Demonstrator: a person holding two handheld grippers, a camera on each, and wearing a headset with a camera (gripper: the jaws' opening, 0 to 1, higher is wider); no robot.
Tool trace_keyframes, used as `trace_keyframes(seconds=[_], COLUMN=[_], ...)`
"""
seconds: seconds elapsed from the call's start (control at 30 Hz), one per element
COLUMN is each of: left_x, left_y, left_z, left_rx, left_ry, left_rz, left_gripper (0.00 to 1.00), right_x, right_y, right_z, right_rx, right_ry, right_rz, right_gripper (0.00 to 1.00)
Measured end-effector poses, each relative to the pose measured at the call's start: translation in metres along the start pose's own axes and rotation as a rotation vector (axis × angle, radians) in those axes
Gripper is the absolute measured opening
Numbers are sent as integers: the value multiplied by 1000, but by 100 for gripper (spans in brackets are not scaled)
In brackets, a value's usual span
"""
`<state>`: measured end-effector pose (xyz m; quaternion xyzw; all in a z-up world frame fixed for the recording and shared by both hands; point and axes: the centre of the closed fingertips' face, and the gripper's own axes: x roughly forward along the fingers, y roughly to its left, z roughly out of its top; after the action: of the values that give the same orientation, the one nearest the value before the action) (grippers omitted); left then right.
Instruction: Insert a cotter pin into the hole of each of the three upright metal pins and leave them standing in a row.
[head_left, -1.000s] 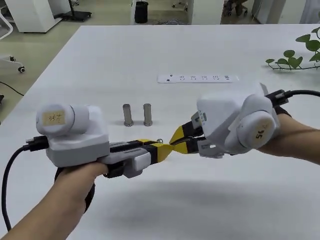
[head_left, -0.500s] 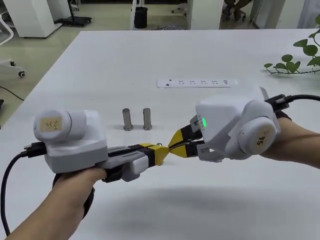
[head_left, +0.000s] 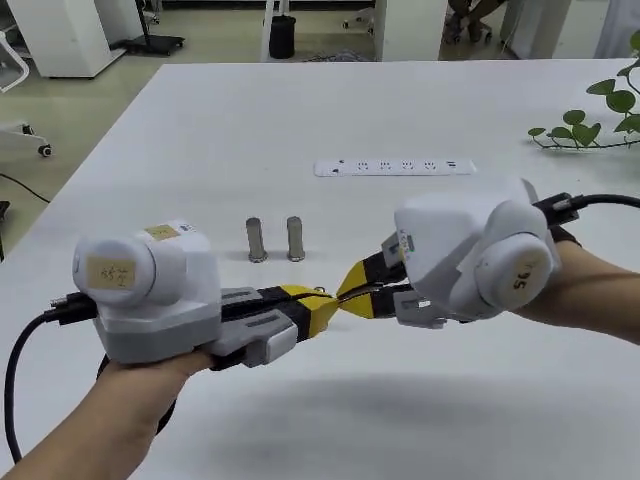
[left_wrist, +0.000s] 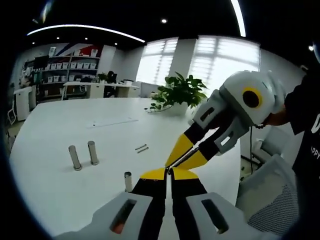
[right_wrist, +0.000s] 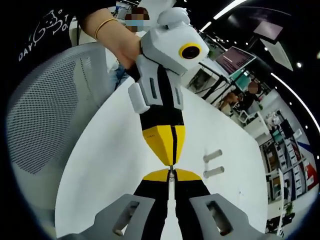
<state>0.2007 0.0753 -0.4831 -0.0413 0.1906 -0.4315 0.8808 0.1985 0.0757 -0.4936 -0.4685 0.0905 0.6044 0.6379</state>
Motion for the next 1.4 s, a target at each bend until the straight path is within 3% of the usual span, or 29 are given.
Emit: trace_keyframes(seconds=[0.33, 0.4, 0.5, 0.7, 1.0, 1.4], left_x=[-3, -4, -4, -3, -1, 0], left_y=[-4, -7, -8, -10, -21, -25], left_z=[-7, -7, -7, -10, -13, -13], left_rx=[138, 188, 224, 273, 301, 265], left_ry=[29, 21, 26, 44, 60, 51], left_rz=[-33, -46, -66, -94, -158, -182], left_gripper=[0, 0, 0, 0, 0, 0], right_x=[-2, -2, -2, 0, -1, -4], right_y=[6, 8, 12, 14, 27, 32], right_z=[-2, -2, -1, -7, -5, -3], right_rx=[223, 269, 363, 484, 564, 545], right_ry=[-68, -85, -124, -158, -190, -191], right_rz=[58, 70, 107, 144, 195, 206], right_gripper=[2, 2, 4, 6, 6, 0])
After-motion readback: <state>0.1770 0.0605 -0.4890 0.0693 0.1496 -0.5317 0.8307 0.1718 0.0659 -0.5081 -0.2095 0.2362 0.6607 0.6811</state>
